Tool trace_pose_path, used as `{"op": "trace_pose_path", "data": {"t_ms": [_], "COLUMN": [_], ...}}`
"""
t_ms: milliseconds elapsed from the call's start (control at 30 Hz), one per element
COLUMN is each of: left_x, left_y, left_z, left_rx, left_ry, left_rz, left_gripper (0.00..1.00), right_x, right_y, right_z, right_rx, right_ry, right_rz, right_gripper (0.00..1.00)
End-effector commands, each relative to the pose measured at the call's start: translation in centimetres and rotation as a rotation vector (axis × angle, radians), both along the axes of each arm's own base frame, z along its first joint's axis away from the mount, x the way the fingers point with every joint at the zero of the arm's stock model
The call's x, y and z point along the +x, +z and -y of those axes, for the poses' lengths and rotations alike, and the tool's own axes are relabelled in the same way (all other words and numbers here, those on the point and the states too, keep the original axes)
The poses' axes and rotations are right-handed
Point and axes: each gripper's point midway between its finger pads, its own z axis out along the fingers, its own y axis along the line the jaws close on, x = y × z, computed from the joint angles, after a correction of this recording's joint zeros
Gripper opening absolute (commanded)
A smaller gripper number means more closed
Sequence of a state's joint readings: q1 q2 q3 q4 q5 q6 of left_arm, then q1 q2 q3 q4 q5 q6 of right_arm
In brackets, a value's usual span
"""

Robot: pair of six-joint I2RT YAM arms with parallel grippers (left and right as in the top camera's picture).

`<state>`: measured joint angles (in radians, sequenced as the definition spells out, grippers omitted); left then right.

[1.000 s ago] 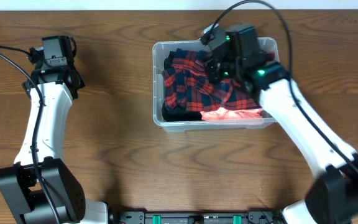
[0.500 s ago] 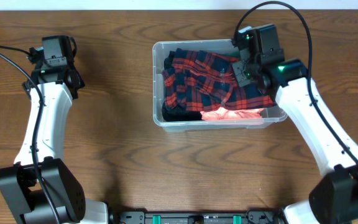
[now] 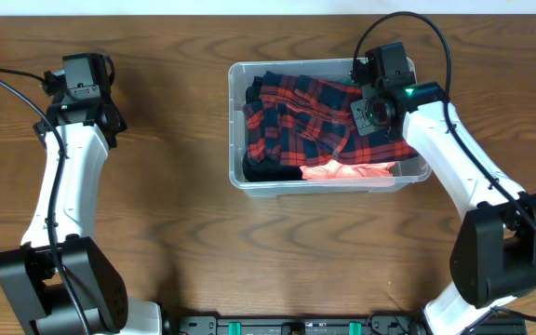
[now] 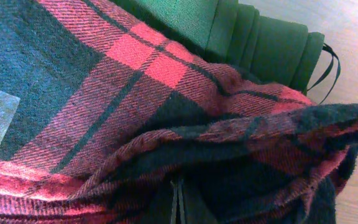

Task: Pack container
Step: 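Push the plaid shirt's edge inward with the right gripper, then tuck the plaid shirt's top edge into the container with the right gripper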

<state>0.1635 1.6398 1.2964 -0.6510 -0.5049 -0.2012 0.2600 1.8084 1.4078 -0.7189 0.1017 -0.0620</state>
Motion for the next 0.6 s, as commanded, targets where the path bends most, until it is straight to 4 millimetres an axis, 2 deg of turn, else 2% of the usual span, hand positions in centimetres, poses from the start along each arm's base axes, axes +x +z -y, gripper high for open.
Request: {"op": "trace_pose_path", "data": {"t_ms": [0,133,300,433,567], "left_x": [0.0,0.0,0.0,0.0,0.0], "left_y": [1.1,1.1,1.1,1.1,1.1], "left_z": [-0.4,-0.4,-0.4,-0.4,-0.4], "left_rx": [0.021,0.021,0.021,0.021,0.021], "left_ry": [0.004,0.004,0.004,0.004,0.004], "left_rz": [0.014,0.014,0.014,0.014,0.014], "left_gripper": [0.98,0.98,0.98,0.98,0.98], "right_x": [0.6,-0.2,-2.3,-3.7,-4.9], "right_y": [4.6,9.1,13.4,13.7,11.8], "right_z": [-0.1,-1.0,-5.3,-8.1,-10.6], "right_rx": [0.037,0.12,0.29,0.327,0.324], "right_ry": [-0.016,0.019,0.162,0.241,0.296], "right_rz": [0.103,0.192,0.254,0.241,0.186], "right_gripper": [0.01,0.01,0.01,0.01,0.01]}}
